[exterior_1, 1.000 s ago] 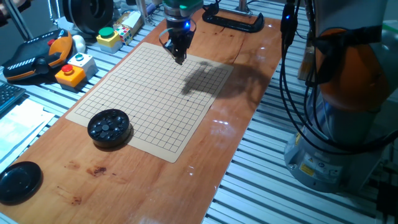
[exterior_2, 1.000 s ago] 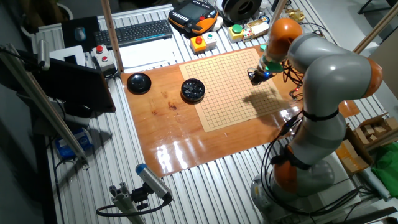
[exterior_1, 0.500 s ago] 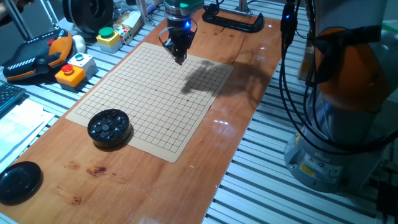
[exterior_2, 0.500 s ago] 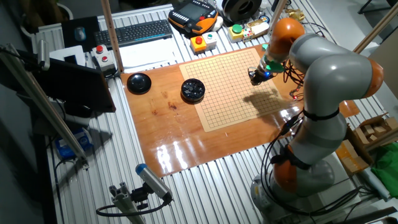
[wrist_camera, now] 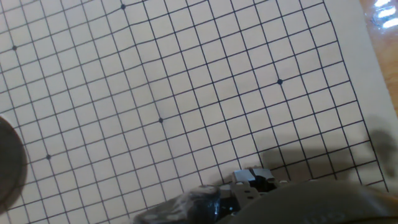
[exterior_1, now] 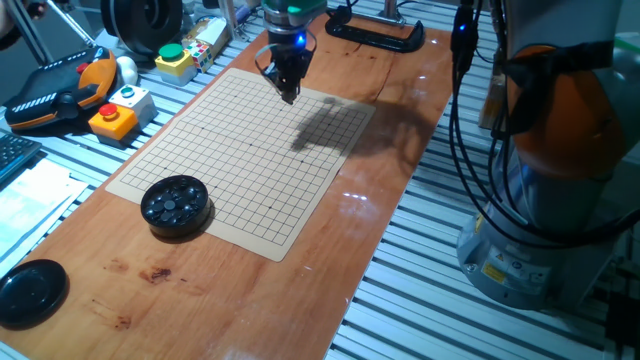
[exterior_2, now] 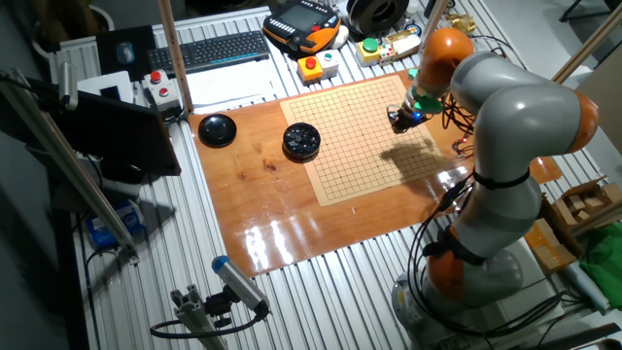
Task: Play the first move as black on the 3-4 point in the upper right corner of the Go board
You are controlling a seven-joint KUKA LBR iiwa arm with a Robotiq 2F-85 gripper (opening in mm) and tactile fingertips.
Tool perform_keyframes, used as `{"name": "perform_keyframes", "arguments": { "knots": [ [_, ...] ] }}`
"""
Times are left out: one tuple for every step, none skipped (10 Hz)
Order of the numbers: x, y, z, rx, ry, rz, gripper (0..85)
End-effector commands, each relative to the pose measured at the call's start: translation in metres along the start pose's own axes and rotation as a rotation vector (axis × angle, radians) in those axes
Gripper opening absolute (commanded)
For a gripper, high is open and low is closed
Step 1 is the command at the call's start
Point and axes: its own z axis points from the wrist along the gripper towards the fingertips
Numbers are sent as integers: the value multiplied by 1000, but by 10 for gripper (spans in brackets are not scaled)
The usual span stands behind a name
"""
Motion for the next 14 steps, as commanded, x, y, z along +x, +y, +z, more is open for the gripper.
{"name": "perform_keyframes", "arguments": {
  "knots": [
    [0,0,0,-7,2,3,7],
    [0,0,0,5,0,-7,7],
    [-1,-4,-1,17,-2,-15,7],
    [-2,-18,-2,1,4,-14,7],
    [-1,-31,-1,-13,-1,-13,7],
    [-1,-40,-2,-22,-5,-11,7],
    [1,-45,-4,-10,-8,-14,7],
    [3,-51,-5,2,-9,-14,7],
    [5,-56,-4,6,0,-13,7],
    [7,-60,0,6,-2,-19,7],
    [9,-63,5,7,-5,-27,7],
    [10,-67,8,7,-4,-35,7],
    [11,-70,11,8,1,-38,7],
    [13,-71,14,8,6,-37,7]
  ]
}}
